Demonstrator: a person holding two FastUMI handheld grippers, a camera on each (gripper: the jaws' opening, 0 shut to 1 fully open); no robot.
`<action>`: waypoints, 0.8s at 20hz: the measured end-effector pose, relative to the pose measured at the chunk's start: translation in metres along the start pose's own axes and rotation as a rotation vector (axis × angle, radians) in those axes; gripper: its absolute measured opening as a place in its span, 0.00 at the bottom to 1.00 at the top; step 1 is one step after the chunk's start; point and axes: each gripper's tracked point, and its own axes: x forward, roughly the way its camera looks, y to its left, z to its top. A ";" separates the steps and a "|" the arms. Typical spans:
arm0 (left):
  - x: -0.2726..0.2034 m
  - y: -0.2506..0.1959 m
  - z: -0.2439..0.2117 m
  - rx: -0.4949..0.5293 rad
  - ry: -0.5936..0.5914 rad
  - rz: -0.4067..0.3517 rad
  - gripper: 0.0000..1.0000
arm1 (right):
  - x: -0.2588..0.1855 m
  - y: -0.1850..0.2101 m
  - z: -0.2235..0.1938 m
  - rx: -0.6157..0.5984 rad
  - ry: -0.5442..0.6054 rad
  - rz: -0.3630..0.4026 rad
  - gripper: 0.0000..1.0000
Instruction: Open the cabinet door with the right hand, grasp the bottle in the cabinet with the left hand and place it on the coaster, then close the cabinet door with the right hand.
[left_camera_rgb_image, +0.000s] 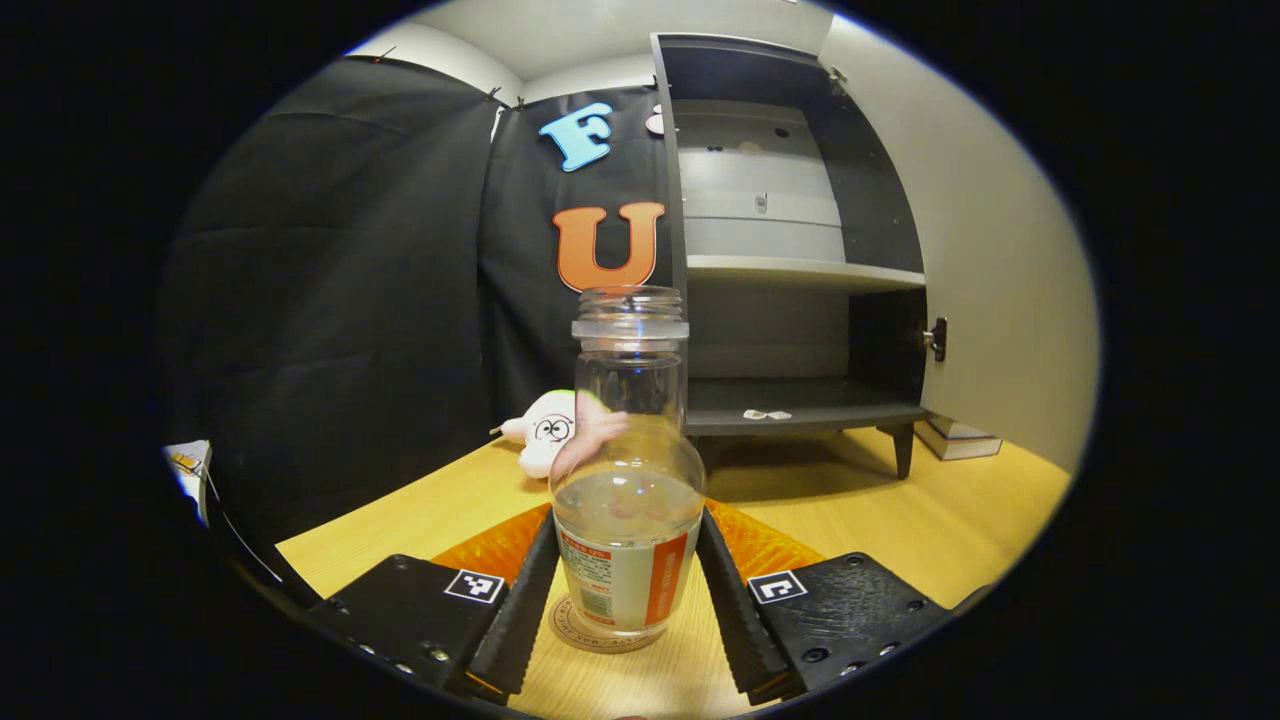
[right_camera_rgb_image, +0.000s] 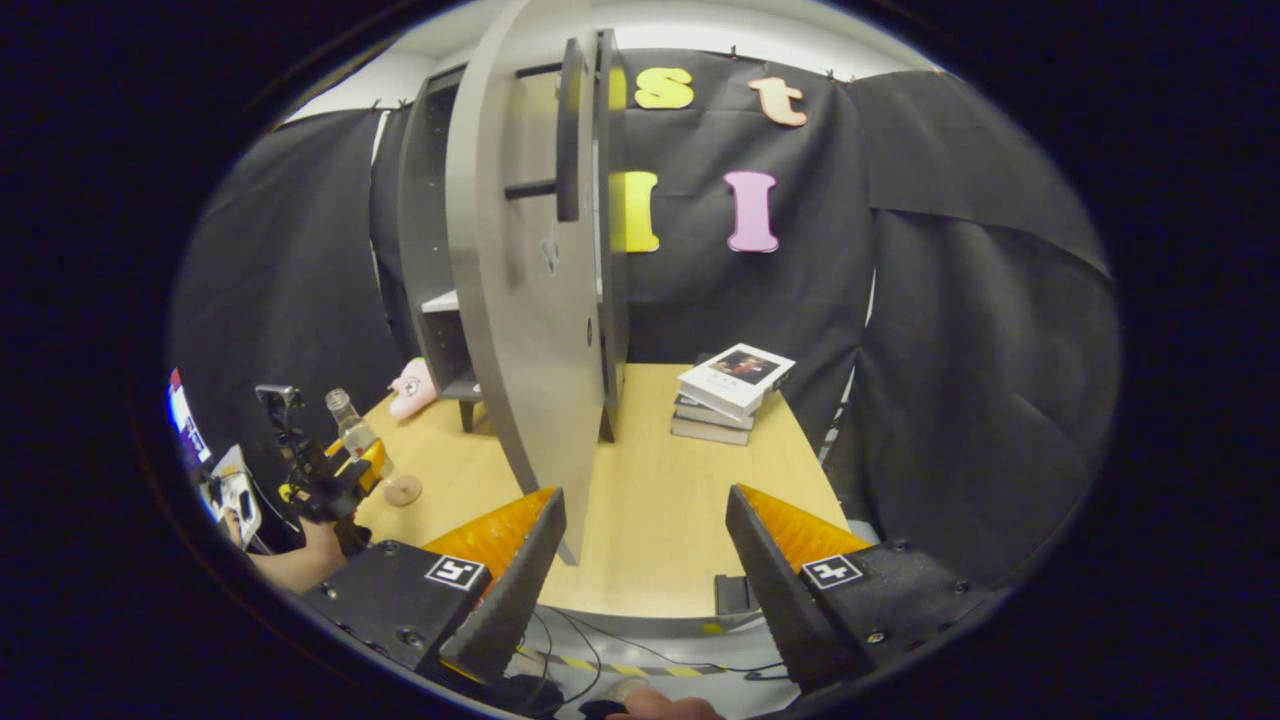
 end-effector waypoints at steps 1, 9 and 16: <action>0.004 0.001 -0.004 -0.005 -0.007 0.001 0.73 | 0.002 0.005 -0.013 0.023 0.063 0.025 0.99; 0.019 0.014 -0.051 -0.043 0.085 0.073 0.73 | 0.019 0.030 -0.020 0.045 0.151 0.076 0.99; 0.025 0.010 -0.059 -0.066 0.095 0.061 0.94 | 0.033 0.028 -0.032 0.028 0.188 0.078 1.00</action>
